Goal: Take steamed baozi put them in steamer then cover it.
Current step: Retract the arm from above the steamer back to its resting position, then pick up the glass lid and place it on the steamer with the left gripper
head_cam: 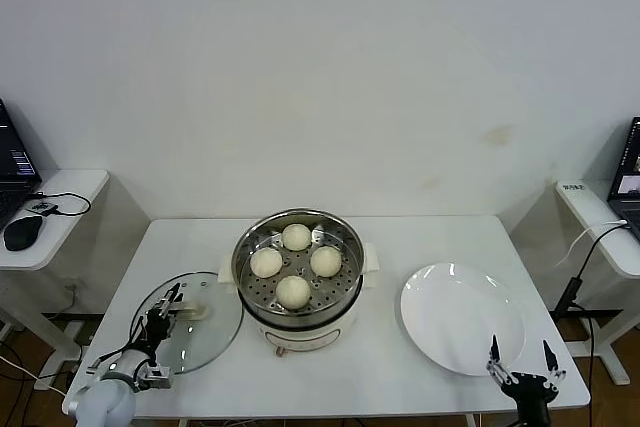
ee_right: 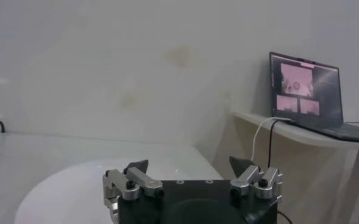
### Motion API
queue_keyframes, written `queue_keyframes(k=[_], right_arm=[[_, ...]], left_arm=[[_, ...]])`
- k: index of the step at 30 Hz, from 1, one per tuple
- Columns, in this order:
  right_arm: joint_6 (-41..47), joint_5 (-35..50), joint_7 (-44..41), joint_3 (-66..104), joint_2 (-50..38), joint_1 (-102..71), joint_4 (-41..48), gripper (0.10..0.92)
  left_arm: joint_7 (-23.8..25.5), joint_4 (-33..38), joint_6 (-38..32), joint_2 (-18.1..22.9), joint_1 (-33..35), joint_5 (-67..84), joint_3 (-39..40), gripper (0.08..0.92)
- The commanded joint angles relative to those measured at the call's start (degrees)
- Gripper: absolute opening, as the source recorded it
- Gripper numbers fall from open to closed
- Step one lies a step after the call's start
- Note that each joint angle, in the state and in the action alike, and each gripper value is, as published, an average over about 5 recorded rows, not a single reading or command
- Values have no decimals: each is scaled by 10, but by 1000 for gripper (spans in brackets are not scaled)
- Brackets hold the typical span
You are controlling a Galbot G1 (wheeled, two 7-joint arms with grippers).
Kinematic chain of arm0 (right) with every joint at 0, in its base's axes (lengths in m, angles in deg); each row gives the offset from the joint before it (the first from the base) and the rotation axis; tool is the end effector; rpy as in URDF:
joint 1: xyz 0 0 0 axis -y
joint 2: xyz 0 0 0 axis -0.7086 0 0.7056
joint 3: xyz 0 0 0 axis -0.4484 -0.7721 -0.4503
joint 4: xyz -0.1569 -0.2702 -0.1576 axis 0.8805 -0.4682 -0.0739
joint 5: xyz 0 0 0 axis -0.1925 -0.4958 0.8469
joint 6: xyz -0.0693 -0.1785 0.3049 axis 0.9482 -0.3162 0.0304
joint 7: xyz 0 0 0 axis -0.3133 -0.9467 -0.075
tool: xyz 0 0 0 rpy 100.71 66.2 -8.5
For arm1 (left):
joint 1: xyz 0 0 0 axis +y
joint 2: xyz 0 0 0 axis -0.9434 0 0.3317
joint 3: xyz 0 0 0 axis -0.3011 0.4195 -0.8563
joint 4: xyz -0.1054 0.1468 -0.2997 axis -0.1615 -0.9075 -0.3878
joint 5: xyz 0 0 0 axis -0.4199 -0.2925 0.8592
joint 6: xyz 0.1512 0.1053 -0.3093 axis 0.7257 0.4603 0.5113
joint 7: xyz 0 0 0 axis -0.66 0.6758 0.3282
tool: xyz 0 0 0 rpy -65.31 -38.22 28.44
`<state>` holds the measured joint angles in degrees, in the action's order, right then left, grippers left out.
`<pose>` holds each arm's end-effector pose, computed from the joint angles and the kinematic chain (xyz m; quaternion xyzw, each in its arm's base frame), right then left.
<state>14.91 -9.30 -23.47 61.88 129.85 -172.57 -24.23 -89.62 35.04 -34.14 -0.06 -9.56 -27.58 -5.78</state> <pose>0.1134 -0.1110 -0.3795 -0.1291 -0.9877 0.0760 0.0453 0.2822 0.2033 -0.4284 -0.1033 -0.6839 -0.7209 0.0442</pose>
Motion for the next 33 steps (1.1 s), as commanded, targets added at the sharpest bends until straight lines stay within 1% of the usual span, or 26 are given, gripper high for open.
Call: queue_keyframes(k=[1,5,8,11,16,21,27,30,33], right_arm=[[-2,-5,-1,-2,0,-2,-1,823],[-4,-8,-2,-6,0,-3,-2,823],[-6,-12,-3,-8,0,-3,-3,823],[-8,-17,-5,-11,0,-2,-2,823],[-12,-25,-6,-21,-1,-1,-3,823],[-14,-29,-6,-33,-5,-3,-7,823],[-16,-29,-7,-39,-13,-9,-14,823],[-20,-29,-9,-40,-16,-12,-17,823],[-22,-32,-10,-42,-17,-15,-20,823]], left_arm=[[-21,-7,-5,0,2,12,-2,368],[-52,9,-7,-2,14,22,-5,247],[-76,32,-4,-4,32,29,-11,175],[-87,65,3,-8,58,43,-20,149],[-84,134,29,-18,113,73,-48,149],[-54,221,76,-33,163,103,-103,149],[5,292,118,-61,184,131,-165,149],[38,323,143,-75,189,157,-173,149],[69,372,173,-92,203,201,-162,149]])
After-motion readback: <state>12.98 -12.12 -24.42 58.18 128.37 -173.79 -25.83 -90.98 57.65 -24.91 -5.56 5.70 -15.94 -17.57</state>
